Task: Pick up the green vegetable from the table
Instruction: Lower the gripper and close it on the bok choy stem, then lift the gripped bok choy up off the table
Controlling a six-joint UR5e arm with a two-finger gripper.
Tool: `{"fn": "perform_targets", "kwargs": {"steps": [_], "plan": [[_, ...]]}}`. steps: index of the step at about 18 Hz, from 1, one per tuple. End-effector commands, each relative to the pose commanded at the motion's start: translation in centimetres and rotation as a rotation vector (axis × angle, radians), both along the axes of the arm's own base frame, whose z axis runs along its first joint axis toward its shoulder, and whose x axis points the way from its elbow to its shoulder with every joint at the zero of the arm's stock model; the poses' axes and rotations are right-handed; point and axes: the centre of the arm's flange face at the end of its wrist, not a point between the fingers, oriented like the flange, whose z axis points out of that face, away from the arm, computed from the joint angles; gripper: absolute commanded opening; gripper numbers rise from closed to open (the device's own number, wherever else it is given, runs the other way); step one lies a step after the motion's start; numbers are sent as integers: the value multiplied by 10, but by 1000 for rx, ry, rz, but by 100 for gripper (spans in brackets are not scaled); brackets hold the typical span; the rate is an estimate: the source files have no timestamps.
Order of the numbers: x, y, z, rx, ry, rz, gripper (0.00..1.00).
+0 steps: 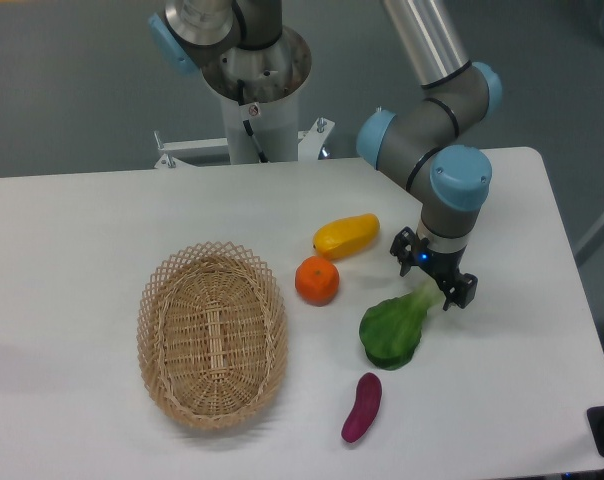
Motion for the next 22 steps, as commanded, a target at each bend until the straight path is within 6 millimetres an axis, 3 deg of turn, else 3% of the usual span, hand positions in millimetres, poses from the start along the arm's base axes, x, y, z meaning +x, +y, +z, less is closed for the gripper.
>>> {"fn": "perform_targets", "kwargs": {"steps": [3,7,9,14,20,22], "plan": [[-1,0,1,3,6,0,61],[-2,0,3,4,8,2,45],[-3,0,6,6,13,2,40],[-10,-1,22,25,40,-7,37],[-23,-18,62,80,77,9,37],[-29,-17,84,145,87,7,37]]}}
